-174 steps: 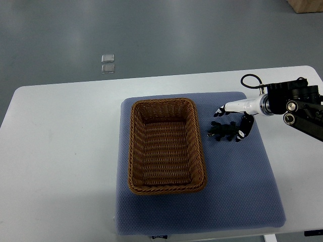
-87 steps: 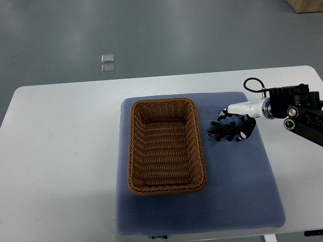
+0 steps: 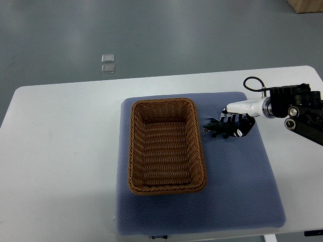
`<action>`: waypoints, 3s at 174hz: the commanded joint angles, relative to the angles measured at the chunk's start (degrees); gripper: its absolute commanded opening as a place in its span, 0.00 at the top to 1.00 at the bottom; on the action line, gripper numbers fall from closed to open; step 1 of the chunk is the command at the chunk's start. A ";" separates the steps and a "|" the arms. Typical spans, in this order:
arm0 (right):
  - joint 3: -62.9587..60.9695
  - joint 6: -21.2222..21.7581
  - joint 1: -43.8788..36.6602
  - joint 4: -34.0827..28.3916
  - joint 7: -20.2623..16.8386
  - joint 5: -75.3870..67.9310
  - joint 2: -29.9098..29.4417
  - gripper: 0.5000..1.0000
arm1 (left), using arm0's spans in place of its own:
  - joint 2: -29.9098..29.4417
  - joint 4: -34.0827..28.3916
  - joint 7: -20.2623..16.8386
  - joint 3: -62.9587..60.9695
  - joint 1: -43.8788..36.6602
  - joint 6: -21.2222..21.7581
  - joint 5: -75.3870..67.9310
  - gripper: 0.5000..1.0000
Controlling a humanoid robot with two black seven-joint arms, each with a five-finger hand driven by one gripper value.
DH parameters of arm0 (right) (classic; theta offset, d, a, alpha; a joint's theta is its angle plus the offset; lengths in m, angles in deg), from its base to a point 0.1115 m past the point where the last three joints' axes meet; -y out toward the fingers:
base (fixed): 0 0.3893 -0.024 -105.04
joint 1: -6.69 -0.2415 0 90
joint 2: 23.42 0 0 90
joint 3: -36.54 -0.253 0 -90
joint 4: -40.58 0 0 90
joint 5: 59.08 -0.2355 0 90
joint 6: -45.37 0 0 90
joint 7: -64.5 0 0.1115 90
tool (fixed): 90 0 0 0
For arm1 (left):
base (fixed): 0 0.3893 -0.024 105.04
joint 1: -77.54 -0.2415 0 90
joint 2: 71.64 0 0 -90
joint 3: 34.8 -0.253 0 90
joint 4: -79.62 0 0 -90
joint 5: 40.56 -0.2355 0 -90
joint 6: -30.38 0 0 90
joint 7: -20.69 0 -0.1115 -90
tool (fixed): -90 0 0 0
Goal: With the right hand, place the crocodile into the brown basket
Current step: 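Lift the crocodile with the right hand and carry it over the basket, then lower the crocodile into the basket and open the right hand, then raise the open right hand up and away from the basket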
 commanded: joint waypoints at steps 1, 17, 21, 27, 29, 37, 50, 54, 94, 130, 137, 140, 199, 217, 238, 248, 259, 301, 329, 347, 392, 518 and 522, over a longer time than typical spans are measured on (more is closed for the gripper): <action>-0.22 -0.44 -1.21 0.00 0.06 0.01 0.49 0.93 | 0.00 0.00 0.00 0.00 0.00 -0.08 -0.01 0.00; -0.83 -0.26 -2.62 -0.27 0.32 -0.78 0.76 0.93 | 0.00 0.00 0.00 -0.09 0.00 0.01 -0.01 0.00; -1.01 -0.17 -2.71 -0.44 0.41 -0.96 0.93 0.93 | 0.00 0.00 0.00 -0.09 0.00 0.01 -0.01 0.00; -1.10 -0.08 -2.88 -0.71 0.41 -1.05 1.37 0.92 | 0.00 0.00 0.00 0.00 0.00 0.01 -0.01 0.00; -1.10 0.00 -3.06 -0.80 0.41 -1.05 1.64 0.92 | 0.00 0.00 0.00 0.00 0.00 0.01 -0.01 0.00; -1.10 0.18 -4.55 -1.15 0.41 -1.13 2.60 0.92 | 0.00 0.00 0.00 0.00 0.00 0.01 -0.01 0.00; -1.10 0.79 -6.22 -1.59 0.50 -1.75 3.39 0.92 | 0.00 0.00 0.00 0.00 0.00 0.01 -0.01 0.00; -1.10 1.06 -6.57 -1.85 0.50 -1.84 3.66 0.92 | 0.00 0.00 0.00 0.00 0.00 0.01 -0.01 0.00; -1.18 2.81 -11.49 -4.75 0.50 -3.59 6.20 0.91 | 0.00 0.00 0.00 -0.09 0.00 0.01 -0.09 0.00; -2.50 3.78 -13.96 -8.71 0.32 -8.17 5.68 0.91 | 0.00 0.00 0.00 -0.09 0.00 0.01 -0.01 0.00; -2.76 4.13 -14.31 -9.49 0.24 -9.66 4.89 0.91 | 0.00 0.00 0.00 -0.09 0.00 0.01 -0.01 0.00; -2.76 4.22 -14.40 -9.67 0.24 -9.92 4.54 0.91 | 0.00 0.00 0.00 -0.09 0.00 0.01 -0.01 0.00; -1.71 4.57 -15.27 -8.35 -0.20 -9.75 -7.77 0.90 | 0.00 0.00 0.00 -0.09 0.00 -0.08 -0.01 0.00; 0.48 4.05 -14.84 -6.95 -0.12 -9.48 -10.49 0.90 | 0.00 0.09 0.00 -0.09 0.00 -0.08 -0.09 0.00; 1.54 3.43 -13.96 -5.28 -0.12 -9.48 -12.51 0.88 | 0.00 0.09 0.00 -0.09 0.00 -0.08 -0.01 0.00; 1.63 3.08 -12.99 -4.93 -0.12 -9.31 -13.31 0.88 | 0.00 0.09 0.00 -0.09 0.00 -0.08 -0.01 0.00; 1.72 2.73 -12.20 -4.57 -0.12 -8.87 -14.36 0.86 | 0.00 0.09 0.00 -0.09 0.00 -0.08 -0.01 0.00; 1.81 2.55 -9.56 -3.87 -0.20 -7.90 -15.77 0.84 | 0.00 0.00 0.00 0.00 0.00 0.01 -0.01 0.00; 2.86 2.55 -9.12 -3.70 -0.20 -7.20 -16.12 0.79 | 0.00 0.00 0.00 0.00 0.00 0.01 -0.01 0.00; 2.95 2.46 -8.86 -3.34 -0.20 -7.20 -16.12 0.71 | 0.00 0.00 0.00 0.00 0.00 -0.08 -0.01 0.00; 2.95 2.55 -8.15 -2.38 -0.12 -7.20 -16.03 0.43 | 0.00 0.09 0.00 -0.09 0.00 0.01 -0.01 0.00; -23.68 2.38 -1.12 -0.44 0.59 -16.60 -12.34 0.19 | 0.00 0.00 -0.09 0.00 0.00 0.01 -0.01 0.00; -25.62 2.38 -0.24 -0.09 0.59 -17.83 -12.51 0.19 | 0.00 0.09 0.00 0.00 0.00 0.01 -0.01 0.00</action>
